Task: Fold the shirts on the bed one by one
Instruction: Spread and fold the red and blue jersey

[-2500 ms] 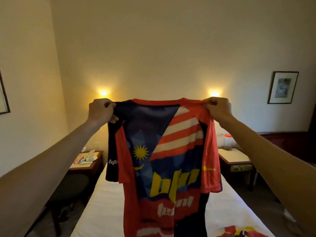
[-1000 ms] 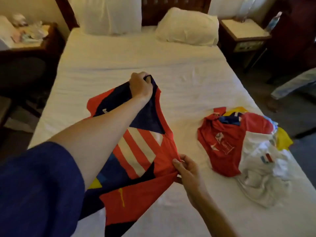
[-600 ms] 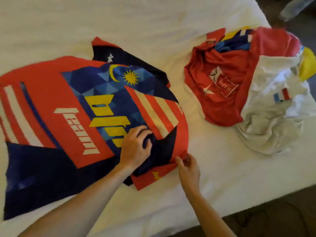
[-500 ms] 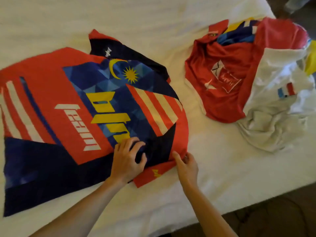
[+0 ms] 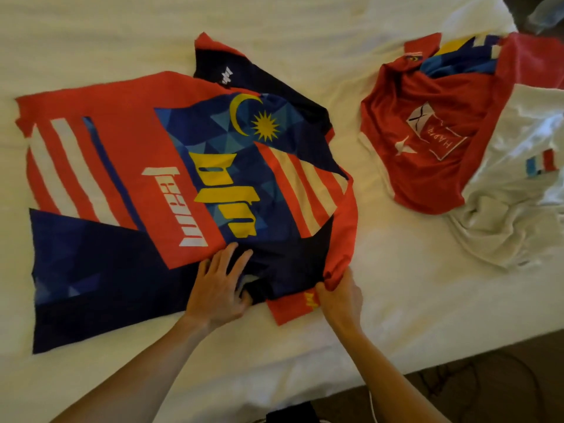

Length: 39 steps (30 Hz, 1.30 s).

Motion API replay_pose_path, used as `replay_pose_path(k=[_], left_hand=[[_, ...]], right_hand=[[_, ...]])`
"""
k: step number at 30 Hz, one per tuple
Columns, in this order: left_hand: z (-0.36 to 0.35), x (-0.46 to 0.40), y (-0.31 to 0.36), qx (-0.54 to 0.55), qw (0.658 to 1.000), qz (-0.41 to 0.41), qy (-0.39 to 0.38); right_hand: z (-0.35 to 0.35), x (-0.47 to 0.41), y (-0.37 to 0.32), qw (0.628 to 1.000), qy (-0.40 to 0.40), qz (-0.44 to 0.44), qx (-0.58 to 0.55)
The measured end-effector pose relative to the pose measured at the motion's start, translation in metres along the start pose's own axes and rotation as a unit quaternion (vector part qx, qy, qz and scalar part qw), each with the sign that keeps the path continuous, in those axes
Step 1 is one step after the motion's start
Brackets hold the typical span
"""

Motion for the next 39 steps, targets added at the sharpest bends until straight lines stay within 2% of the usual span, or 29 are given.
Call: replay_pose_path(k=[2, 4, 7, 9, 12, 15, 19, 21, 24, 25, 28, 31, 35, 39], left_hand=[[-0.001, 0.008, -0.017, 0.001, 0.999, 0.030, 0.019], [-0.002, 0.018, -0.038, -0.002, 0.998, 0.053, 0.023], [-0.002, 0.033, -0.074, -0.023, 0.997, 0.071, 0.013], [0.001, 0.043, -0.103, -0.031, 0.996, 0.089, 0.007], [0.005, 0.055, -0.151, -0.039, 0.990, 0.134, 0.020], [0.007, 0.067, -0.190, -0.051, 0.988, 0.146, 0.031], [0.015, 0.074, -0.220, -0.023, 0.987, 0.151, 0.046], [0.021, 0.086, -0.241, -0.006, 0.982, 0.177, 0.061], [0.025, 0.121, -0.276, 0.011, 0.969, 0.241, 0.058], [0.025, 0.132, -0.283, 0.006, 0.969, 0.242, 0.052], [0.026, 0.142, -0.285, 0.002, 0.985, 0.173, -0.002], [0.051, 0.107, -0.288, 0.050, 0.987, 0.140, 0.062], [0.099, 0.014, -0.305, 0.150, 0.949, 0.224, 0.164], [0.139, -0.077, -0.335, 0.179, 0.920, 0.294, 0.187]], right_hand=[[-0.004, 0.011, -0.010, 0.989, 0.072, 0.037, 0.121], [-0.021, 0.024, -0.036, 0.961, 0.084, 0.155, 0.213], [-0.071, 0.039, -0.079, 0.894, -0.021, 0.367, 0.255], [-0.110, 0.045, -0.103, 0.843, -0.112, 0.441, 0.288], [-0.156, 0.043, -0.126, 0.792, -0.170, 0.467, 0.356], [-0.177, 0.040, -0.135, 0.778, -0.177, 0.460, 0.389], [-0.189, 0.052, -0.146, 0.783, -0.159, 0.475, 0.368], [-0.204, 0.071, -0.159, 0.766, -0.181, 0.510, 0.348], [-0.229, 0.101, -0.175, 0.721, -0.259, 0.542, 0.347], [-0.235, 0.105, -0.180, 0.718, -0.276, 0.542, 0.338], [-0.237, 0.097, -0.197, 0.758, -0.278, 0.531, 0.258], [-0.231, 0.070, -0.224, 0.775, -0.245, 0.543, 0.208], [-0.234, 0.004, -0.282, 0.780, -0.177, 0.551, 0.237], [-0.250, -0.068, -0.359, 0.789, -0.174, 0.528, 0.261]])
Point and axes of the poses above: each hand's wrist, its own x-axis away from the middle knuckle, its own z-axis out of the back of the hand, y = z × x, the point moved 4 cm from there along -x, towards the middle knuckle, and after that the axes turned 12 degrees about z, right-handed, at the moved point
